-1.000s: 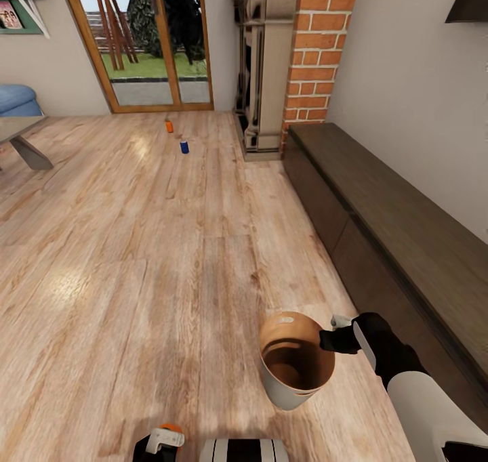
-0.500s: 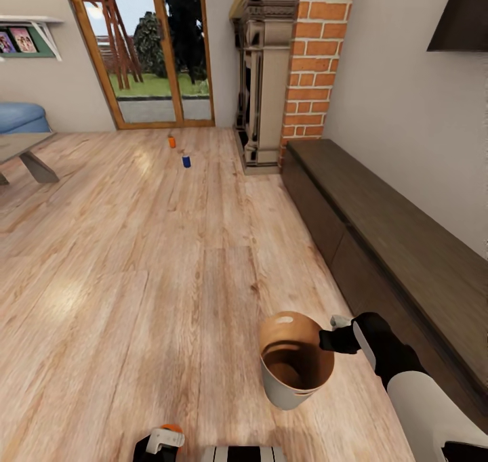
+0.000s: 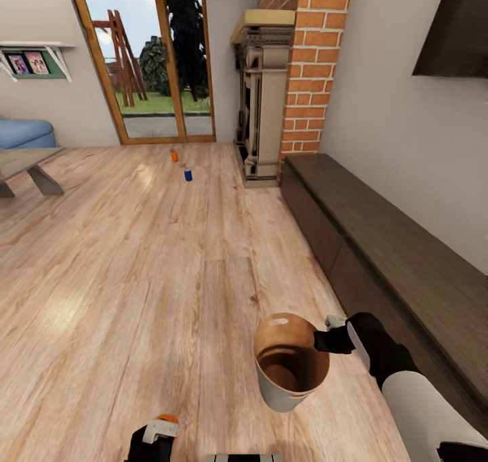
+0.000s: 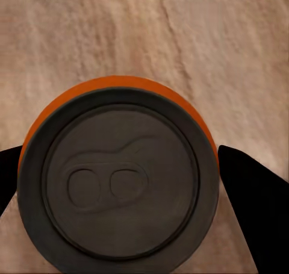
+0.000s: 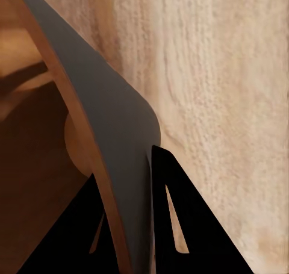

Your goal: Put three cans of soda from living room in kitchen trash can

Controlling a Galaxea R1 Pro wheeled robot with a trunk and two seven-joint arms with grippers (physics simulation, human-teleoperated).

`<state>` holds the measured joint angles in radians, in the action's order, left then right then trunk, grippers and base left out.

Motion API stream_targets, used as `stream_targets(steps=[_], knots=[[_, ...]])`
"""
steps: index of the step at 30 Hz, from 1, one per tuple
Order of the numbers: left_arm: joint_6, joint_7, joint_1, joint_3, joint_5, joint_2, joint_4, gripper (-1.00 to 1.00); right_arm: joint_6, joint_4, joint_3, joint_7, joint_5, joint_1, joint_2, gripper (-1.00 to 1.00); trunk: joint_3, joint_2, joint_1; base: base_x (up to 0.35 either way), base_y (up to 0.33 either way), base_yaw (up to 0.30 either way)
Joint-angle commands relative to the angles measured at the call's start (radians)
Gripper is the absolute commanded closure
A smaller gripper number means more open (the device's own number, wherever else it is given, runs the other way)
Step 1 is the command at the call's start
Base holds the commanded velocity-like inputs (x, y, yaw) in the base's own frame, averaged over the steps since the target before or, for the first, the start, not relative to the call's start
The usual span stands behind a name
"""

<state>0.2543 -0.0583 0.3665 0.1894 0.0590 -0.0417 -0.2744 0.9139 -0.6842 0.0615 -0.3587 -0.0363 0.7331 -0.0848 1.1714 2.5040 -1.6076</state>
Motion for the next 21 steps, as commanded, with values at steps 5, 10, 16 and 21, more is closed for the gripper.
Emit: stream_targets(steps=[5,10,16,21], knots=[[-0.118,-0.004,0.026,0.001,0.086,-0.067,-0.153,1.0,0.005,0.0,-0.004,-0.006,0.028,0.0,0.002,1.0,-0.019,-0.001,0.002,0.0,0.0,0.0],[-0.274,-0.019,0.086,0.001,0.173,-0.136,-0.283,1.0,0.004,0.001,-0.011,-0.005,0.027,0.0,0.011,1.0,-0.039,-0.002,0.004,0.0,0.0,0.0],[-0.618,-0.278,0.298,0.001,0.211,-0.204,-0.372,1.0,0.001,0.005,-0.077,-0.005,0.028,0.0,0.015,1.0,-0.062,-0.004,0.007,0.0,0.0,0.0],[-0.937,-0.552,0.522,0.009,0.205,-0.234,-0.379,1.0,0.001,0.011,-0.101,-0.007,0.029,0.0,0.016,1.0,-0.078,-0.032,0.023,0.0,0.0,0.0]])
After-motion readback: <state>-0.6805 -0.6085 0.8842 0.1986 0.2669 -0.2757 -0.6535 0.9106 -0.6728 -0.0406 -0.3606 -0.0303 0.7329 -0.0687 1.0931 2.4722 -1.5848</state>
